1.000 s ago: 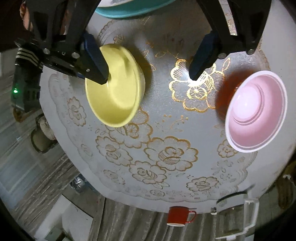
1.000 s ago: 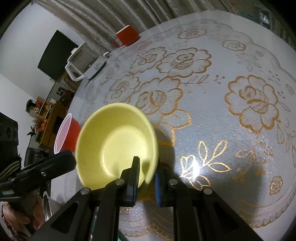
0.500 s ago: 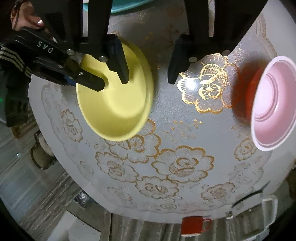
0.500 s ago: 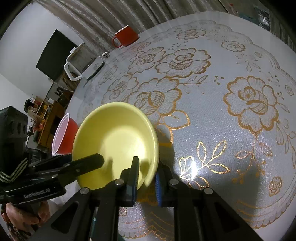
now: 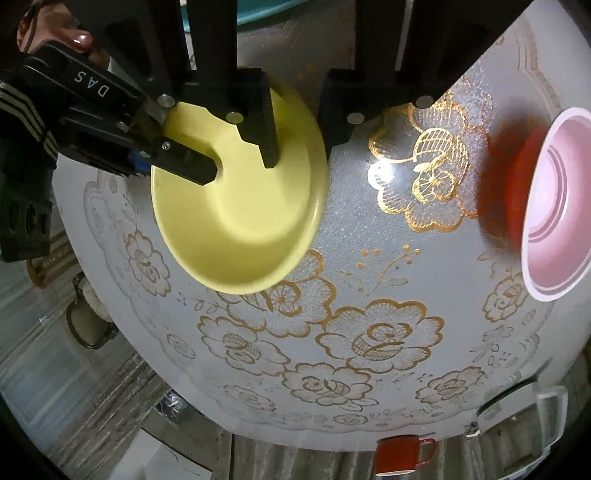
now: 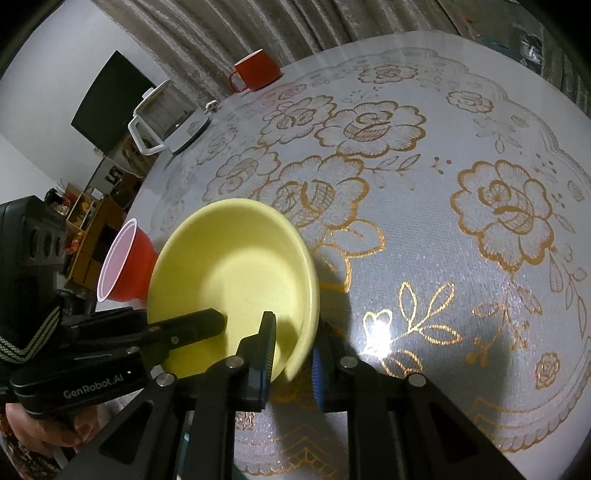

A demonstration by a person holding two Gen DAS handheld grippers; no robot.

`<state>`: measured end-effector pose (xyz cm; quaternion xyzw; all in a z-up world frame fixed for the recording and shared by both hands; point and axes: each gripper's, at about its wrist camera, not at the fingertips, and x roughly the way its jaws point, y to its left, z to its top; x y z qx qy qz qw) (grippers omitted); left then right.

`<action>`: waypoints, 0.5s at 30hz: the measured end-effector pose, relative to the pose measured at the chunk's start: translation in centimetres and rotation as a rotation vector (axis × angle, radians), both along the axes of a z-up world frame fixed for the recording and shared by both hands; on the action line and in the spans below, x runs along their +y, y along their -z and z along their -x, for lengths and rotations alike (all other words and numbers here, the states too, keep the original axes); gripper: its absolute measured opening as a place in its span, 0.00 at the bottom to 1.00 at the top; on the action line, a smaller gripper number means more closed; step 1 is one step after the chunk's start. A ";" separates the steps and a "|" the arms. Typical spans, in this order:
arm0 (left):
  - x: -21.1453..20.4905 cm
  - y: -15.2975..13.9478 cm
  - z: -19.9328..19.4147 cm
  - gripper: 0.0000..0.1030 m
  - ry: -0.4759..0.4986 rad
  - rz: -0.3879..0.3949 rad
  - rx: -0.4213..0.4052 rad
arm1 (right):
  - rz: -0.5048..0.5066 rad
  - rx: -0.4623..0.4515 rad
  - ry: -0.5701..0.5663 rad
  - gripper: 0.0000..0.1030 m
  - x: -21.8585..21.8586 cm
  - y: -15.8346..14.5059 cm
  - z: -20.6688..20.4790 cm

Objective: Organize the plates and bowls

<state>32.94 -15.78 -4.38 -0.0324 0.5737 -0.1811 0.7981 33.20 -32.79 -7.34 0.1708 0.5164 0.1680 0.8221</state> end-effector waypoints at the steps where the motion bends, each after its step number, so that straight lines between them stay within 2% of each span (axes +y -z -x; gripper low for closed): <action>1: 0.0 -0.1 0.1 0.19 0.001 0.001 -0.003 | -0.005 0.003 0.002 0.15 0.0 0.0 0.2; 9: 0.5 -0.7 1.4 0.19 0.011 0.002 -0.019 | -0.018 0.002 0.009 0.15 0.2 -0.2 1.8; 15: 1.0 -2.5 3.0 0.19 0.022 0.012 -0.062 | -0.025 -0.030 0.020 0.15 0.3 -1.8 3.2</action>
